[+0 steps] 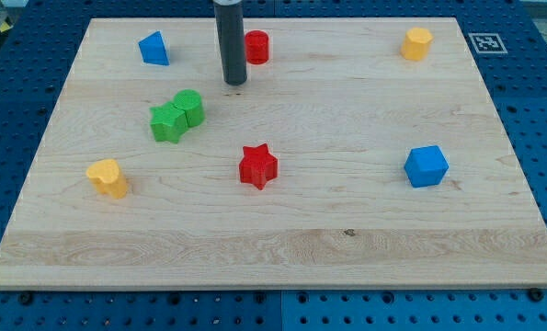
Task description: Move the red circle towards the red star
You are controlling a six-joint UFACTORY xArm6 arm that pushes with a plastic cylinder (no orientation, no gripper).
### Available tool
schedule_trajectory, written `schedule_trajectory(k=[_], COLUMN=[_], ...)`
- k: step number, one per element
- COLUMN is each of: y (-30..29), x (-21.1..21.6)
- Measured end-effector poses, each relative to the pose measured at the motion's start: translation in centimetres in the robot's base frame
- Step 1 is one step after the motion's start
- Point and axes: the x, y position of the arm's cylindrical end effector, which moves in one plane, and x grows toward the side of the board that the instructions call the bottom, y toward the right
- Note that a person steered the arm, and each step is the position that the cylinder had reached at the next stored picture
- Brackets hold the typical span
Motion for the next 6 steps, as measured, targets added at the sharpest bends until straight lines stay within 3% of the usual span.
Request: schedule_trajectory(k=[3, 4, 6], y=[-2.0, -1.3, 1.0], x=[-8.6, -9.0, -5.9])
